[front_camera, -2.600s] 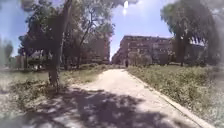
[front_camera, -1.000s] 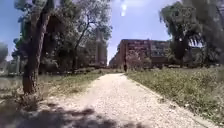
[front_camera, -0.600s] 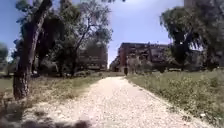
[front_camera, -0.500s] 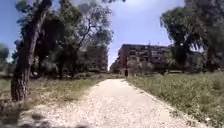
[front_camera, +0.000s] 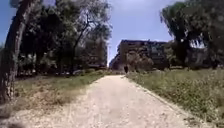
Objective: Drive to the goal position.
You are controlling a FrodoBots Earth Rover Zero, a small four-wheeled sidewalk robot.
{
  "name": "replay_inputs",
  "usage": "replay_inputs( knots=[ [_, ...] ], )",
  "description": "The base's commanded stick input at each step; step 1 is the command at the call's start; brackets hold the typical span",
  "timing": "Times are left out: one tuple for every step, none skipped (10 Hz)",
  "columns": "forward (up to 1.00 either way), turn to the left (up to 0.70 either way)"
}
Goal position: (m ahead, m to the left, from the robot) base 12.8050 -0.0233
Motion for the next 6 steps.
replay_inputs(
  knots=[
    [0.85,0.00],
    [0.85,0.00],
    [0.85,0.00],
    [0.85,0.00],
    [0.85,0.00],
    [0.85,0.00]
  ],
)
